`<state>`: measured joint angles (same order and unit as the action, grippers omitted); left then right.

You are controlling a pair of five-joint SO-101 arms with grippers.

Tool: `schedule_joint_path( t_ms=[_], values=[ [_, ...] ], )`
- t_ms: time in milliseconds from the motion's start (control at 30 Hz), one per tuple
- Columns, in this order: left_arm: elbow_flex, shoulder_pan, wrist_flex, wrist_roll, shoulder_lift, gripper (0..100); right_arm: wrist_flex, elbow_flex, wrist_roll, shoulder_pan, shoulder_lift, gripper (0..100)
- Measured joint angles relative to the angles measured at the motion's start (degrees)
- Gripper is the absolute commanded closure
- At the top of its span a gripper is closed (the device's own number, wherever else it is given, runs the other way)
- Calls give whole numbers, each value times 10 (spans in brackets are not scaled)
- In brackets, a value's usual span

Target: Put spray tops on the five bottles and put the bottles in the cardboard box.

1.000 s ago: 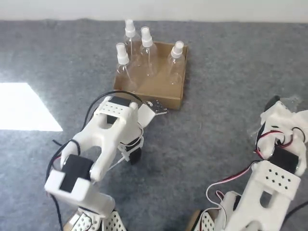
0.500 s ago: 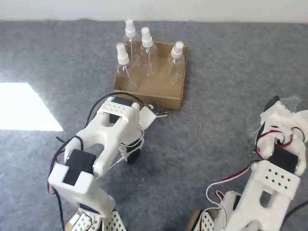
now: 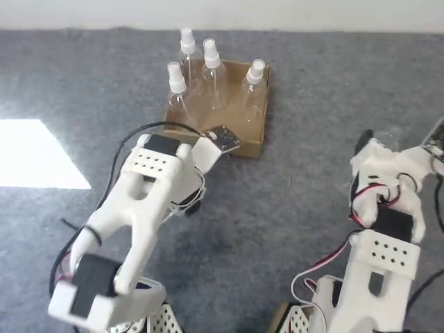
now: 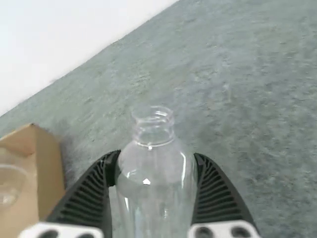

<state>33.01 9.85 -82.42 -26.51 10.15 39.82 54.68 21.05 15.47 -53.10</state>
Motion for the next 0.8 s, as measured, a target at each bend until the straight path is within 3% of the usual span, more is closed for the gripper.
schedule_joint_path(
  t_ms=[467, 800],
  values=[
    [1, -40, 3, 73, 159, 970, 25, 28, -64, -171, 0, 985],
    [75, -40, 74, 150, 294, 970, 25, 28, -68, -235, 0, 986]
  ],
)
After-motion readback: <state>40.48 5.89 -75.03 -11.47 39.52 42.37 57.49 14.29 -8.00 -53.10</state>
